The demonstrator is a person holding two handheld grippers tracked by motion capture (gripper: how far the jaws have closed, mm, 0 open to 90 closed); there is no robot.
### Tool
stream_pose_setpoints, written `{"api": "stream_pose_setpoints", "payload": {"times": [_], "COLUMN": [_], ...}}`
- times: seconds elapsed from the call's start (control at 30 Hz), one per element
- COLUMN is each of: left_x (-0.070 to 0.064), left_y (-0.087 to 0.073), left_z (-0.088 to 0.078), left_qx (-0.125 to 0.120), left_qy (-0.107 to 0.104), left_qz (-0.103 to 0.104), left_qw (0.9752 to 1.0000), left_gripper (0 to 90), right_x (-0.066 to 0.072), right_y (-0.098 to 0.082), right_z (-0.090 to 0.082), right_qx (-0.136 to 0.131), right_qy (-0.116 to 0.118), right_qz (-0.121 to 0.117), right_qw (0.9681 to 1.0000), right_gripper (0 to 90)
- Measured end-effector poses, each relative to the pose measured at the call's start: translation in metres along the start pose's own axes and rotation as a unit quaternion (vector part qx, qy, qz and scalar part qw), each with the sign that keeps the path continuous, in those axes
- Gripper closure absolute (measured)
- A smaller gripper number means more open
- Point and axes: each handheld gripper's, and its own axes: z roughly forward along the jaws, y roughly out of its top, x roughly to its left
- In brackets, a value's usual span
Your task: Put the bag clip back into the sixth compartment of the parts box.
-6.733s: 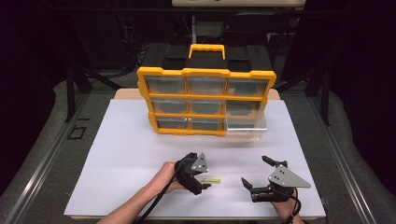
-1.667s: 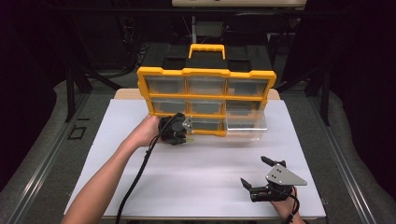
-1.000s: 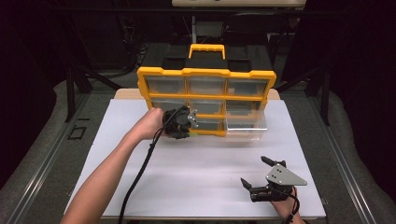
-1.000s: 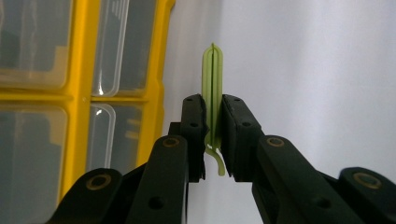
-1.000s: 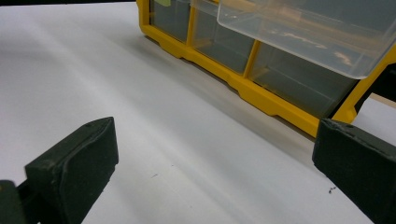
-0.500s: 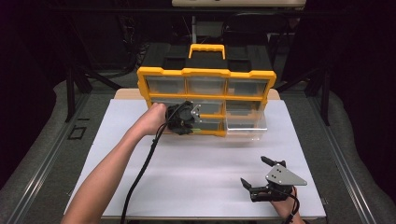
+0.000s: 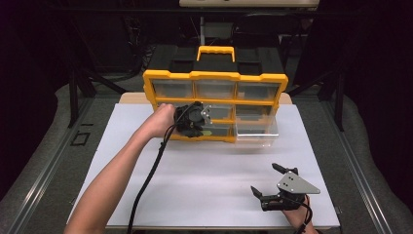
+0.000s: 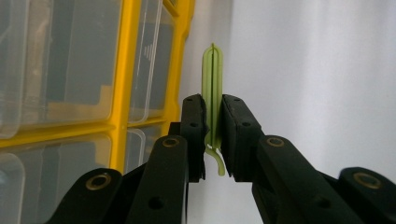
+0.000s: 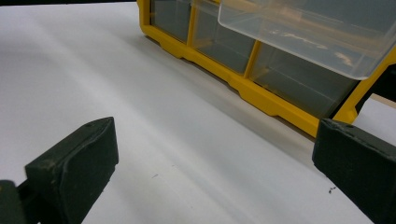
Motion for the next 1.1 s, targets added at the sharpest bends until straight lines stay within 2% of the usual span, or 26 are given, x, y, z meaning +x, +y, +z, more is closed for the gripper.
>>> {"api": "stream_pose_setpoints", "payload": {"times": [0.3, 0.73, 1.1], "left_x": [0.003, 0.007, 0.011], "left_y": [0.007, 0.014, 0.016], "left_z": [-0.008, -0.015, -0.027], "left_qx": [-0.003, -0.004, -0.009], "left_qy": [0.004, 0.002, 0.01], "left_qz": [0.006, 0.007, 0.004], "left_qw": [1.0, 1.0, 0.9999], "left_gripper": [79.7, 79.7, 79.8], "right_x": [0.0, 0.0, 0.0], "right_y": [0.0, 0.0, 0.0], "right_z": [0.0, 0.0, 0.001], "right_qx": [0.0, 0.002, 0.002], "right_qy": [0.0, 0.001, 0.001], "right_qz": [-0.001, -0.001, 0.0], "right_qw": [1.0, 1.0, 1.0], "right_gripper": [0.0, 0.0, 0.0]}}
